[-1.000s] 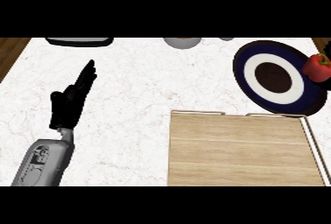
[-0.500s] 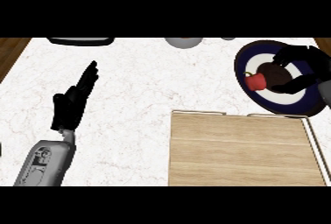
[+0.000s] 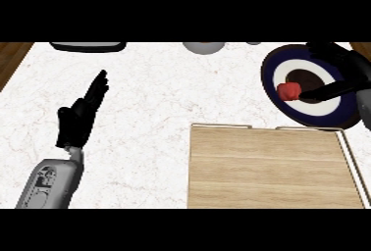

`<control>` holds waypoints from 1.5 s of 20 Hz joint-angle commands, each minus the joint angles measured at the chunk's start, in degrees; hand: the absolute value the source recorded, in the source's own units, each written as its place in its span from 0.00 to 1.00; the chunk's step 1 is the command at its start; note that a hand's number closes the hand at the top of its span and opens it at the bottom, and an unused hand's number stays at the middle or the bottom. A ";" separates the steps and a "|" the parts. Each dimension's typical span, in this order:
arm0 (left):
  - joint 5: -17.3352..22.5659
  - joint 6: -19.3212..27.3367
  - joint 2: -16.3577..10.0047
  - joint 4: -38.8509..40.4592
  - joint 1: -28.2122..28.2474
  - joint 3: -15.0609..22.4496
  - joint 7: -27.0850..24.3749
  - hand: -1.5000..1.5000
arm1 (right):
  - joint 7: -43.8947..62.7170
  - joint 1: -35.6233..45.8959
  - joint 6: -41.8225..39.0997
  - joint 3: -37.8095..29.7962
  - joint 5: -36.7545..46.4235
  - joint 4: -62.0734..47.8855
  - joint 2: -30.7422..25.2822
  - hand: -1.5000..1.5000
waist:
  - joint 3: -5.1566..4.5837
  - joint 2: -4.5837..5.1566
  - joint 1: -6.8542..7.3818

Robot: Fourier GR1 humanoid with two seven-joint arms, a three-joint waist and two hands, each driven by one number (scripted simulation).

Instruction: Pick the bell pepper from the tray and place it in the plate

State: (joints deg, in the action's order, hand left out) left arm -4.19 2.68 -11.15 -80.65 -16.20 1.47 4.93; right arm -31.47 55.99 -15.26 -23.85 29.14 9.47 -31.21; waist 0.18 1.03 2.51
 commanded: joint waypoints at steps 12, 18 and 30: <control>0.30 -0.49 -0.35 -1.36 1.04 -0.91 -1.33 0.50 | 2.33 -9.60 -8.49 -15.58 -14.93 -4.05 -16.86 0.00 | 0.24 0.70 0.24; -0.25 0.02 1.18 -2.20 -0.93 0.62 2.42 0.50 | 2.07 -12.57 -14.33 -15.48 -14.93 -3.32 -20.54 0.00 | 0.42 0.79 0.89; 0.10 -0.67 0.56 -1.46 -1.77 -0.25 1.19 0.50 | -1.58 -18.91 -17.23 -16.02 -15.30 -2.64 -21.73 0.00 | 0.70 1.12 1.62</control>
